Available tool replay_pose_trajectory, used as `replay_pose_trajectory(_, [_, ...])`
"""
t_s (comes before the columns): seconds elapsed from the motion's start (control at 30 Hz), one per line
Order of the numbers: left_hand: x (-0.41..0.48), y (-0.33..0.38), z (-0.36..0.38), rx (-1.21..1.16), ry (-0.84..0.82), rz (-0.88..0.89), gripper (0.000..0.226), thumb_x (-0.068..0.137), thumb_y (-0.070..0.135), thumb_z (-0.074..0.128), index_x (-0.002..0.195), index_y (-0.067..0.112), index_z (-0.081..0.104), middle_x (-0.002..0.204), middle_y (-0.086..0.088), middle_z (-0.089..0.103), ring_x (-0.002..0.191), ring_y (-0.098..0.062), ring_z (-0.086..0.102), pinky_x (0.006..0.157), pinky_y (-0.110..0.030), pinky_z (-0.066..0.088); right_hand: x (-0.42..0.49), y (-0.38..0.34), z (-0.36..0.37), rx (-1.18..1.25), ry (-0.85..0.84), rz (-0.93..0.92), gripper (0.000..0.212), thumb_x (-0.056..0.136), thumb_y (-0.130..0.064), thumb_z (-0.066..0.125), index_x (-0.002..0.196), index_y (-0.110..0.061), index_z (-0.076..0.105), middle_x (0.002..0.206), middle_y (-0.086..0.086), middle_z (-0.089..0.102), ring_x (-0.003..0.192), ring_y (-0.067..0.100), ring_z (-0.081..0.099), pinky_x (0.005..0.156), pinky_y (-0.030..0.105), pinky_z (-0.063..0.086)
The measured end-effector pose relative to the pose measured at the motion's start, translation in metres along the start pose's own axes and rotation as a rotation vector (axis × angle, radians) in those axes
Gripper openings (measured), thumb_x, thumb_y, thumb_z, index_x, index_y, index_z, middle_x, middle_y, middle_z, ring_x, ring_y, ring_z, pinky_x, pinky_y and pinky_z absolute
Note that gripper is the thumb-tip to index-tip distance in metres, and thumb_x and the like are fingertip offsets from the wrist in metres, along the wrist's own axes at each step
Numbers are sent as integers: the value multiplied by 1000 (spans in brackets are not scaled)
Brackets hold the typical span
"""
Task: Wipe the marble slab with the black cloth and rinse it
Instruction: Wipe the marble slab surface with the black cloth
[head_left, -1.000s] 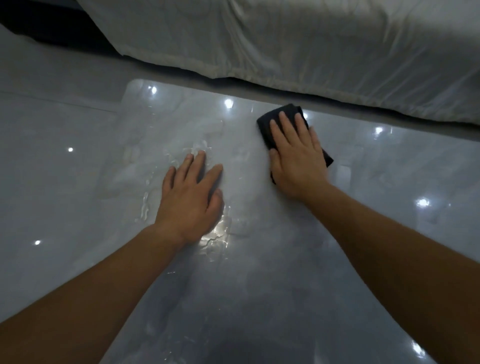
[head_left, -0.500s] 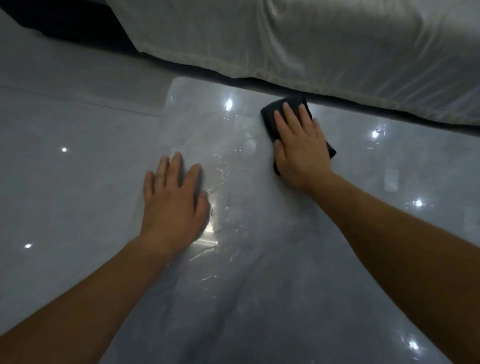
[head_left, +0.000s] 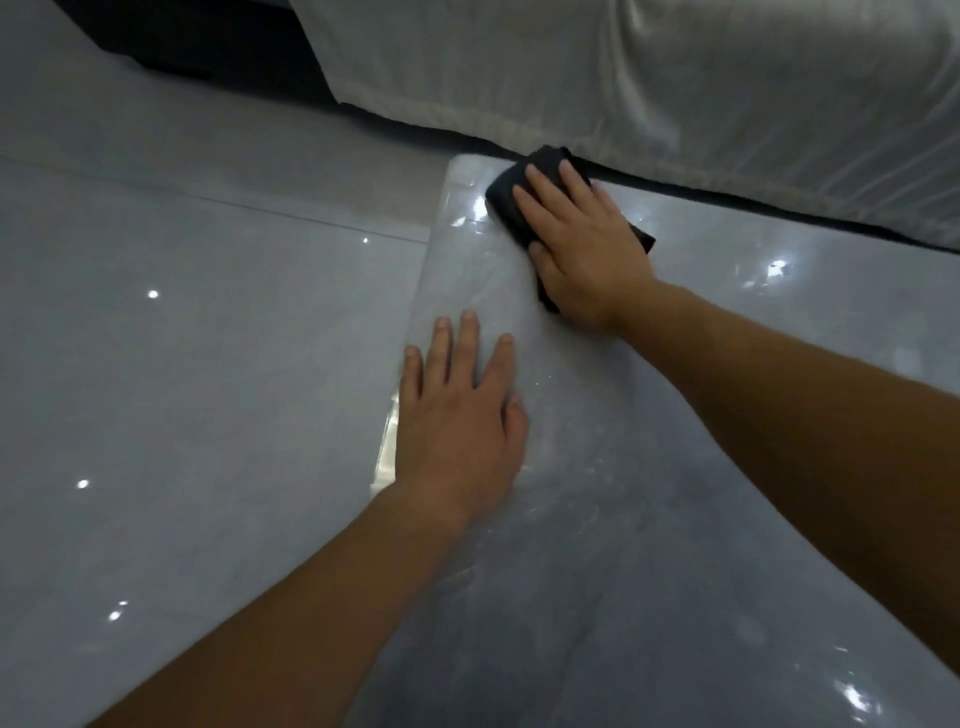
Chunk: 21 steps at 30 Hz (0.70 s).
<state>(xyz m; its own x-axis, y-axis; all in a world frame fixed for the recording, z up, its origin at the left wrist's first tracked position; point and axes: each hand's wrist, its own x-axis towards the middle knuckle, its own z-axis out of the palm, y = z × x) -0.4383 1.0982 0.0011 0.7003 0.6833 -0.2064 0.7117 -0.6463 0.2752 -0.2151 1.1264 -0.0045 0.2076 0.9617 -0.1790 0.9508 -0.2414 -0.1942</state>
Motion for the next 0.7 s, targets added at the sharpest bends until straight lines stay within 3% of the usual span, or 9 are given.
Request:
replay_pose_trajectory(0.07, [-5, -8, -1, -51, -34, 38, 65, 95, 40, 32, 155, 18, 31, 167, -13, 13, 155, -30, 7, 125, -49, 5, -3, -10, 4, -15, -10, -55, 62, 101, -39, 25, 160, -21, 19, 169, 4, 13, 156, 30, 2, 126, 51, 6])
replay_pose_trajectory(0.23, [-48, -27, 5, -52, 6, 94, 59, 95, 35, 41, 149, 13, 39, 165, -19, 18, 154, -33, 11, 124, -51, 12, -61, -9, 7, -73, -131, -345, 60, 101, -39, 28, 159, -22, 26, 167, 1, 19, 156, 27, 6, 126, 48, 8])
replay_pose_trajectory(0.3, [-65, -30, 12, -11, -7, 100, 60, 95, 36, 43, 152, 15, 37, 166, -17, 16, 154, -32, 8, 124, -52, 10, -43, -5, 2, -76, -118, -335, 60, 101, -39, 28, 159, -22, 25, 167, 2, 19, 156, 28, 6, 126, 48, 7])
replay_pose_trajectory(0.47, [-71, -34, 24, 33, 3, 107, 64, 97, 38, 39, 157, 18, 28, 167, -15, 11, 155, -31, 4, 124, -53, 10, 13, -37, 5, 0, 4, -45, 59, 103, -34, 31, 160, -22, 19, 169, 4, 12, 156, 30, 1, 126, 50, 3])
replay_pose_trajectory(0.7, [-73, -33, 27, 62, 2, 96, 66, 98, 40, 28, 159, 17, 22, 168, -15, 6, 155, -31, 1, 124, -54, 8, -119, -17, 21, -92, -111, -365, 56, 104, -36, 30, 159, -25, 25, 167, 0, 19, 156, 27, 5, 126, 51, 11])
